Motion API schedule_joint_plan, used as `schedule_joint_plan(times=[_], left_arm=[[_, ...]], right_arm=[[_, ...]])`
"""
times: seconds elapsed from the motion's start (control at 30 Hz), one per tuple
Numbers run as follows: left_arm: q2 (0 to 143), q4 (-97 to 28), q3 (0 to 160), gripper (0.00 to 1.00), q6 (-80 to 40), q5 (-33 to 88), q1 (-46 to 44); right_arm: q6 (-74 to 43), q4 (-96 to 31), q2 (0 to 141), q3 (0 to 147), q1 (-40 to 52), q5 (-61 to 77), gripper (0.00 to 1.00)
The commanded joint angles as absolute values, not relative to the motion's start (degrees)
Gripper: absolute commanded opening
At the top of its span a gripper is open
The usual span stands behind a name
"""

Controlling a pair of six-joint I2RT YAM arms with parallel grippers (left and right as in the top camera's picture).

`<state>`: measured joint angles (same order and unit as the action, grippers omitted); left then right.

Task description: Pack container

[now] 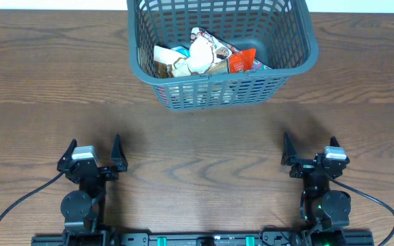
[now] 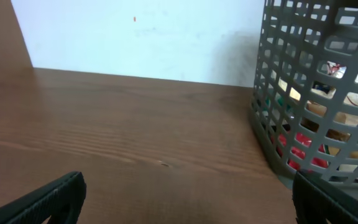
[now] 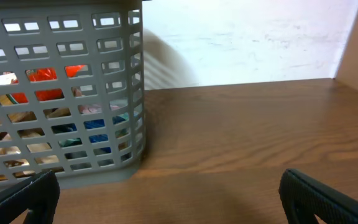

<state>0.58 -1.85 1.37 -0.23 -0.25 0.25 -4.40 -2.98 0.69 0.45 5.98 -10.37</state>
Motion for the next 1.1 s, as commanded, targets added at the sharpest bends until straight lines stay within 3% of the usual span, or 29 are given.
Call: schedule_joint_plan(times=[0.0,1.07], left_arm=[[0.12,-4.01,0.21,0.99,-1.41,-2.63,0.03],[0.23,-4.01,0.23,0.99,-1.39,-1.98,0.03]], right_arm=[[-5.32,-3.2,0.27,0.32,6.02,-11.35,0.99],[-5.32,-3.2,0.27,0.32,6.02,-11.35,0.99]])
